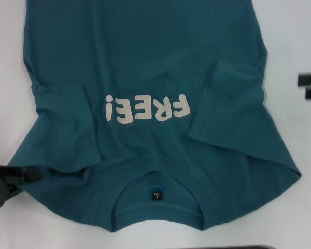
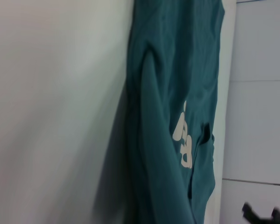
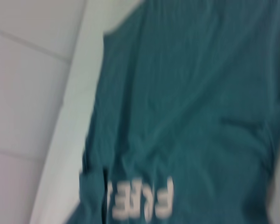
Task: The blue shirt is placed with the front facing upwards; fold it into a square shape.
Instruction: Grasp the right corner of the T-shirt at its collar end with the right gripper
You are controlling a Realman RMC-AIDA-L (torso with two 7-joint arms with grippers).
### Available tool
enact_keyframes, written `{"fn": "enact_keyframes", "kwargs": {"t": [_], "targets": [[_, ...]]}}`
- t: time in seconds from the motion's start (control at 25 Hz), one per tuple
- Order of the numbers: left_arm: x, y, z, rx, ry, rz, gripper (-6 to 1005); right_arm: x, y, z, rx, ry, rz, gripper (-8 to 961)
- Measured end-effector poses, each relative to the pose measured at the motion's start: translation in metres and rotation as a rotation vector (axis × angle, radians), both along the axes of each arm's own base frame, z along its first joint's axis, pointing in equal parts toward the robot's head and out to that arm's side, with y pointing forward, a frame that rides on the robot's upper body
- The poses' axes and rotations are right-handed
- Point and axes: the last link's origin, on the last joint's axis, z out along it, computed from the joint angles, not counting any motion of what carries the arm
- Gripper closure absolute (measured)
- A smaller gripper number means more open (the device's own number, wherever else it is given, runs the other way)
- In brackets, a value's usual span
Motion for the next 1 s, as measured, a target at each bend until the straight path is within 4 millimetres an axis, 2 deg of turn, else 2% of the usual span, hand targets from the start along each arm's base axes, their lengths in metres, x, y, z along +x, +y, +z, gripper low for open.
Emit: {"fn": "enact_keyframes", "kwargs": {"t": [0.12, 0.32, 0.64, 1.0], "targets": [[0.002, 0.006, 0.000, 0.006, 0.007, -0.017, 982, 0.002, -0.016, 0.009, -0.114, -0.024, 0.006, 124], [0.009, 0.017, -0.002, 0.003, 0.011, -0.053, 983, 0.000, -0.030, 0.018, -0.186, -0.015, -0.016, 124], [0.016, 0.028, -0.002, 0.000, 0.013, -0.087, 983, 0.015, -0.041, 0.003, -0.273, -0.104, -0.070, 125], [0.018, 0.033, 0.000, -0.001, 0.018, -0.094, 982, 0.023, -0.051, -0.011, -0.311, -0.147, -0.049, 126]]}}
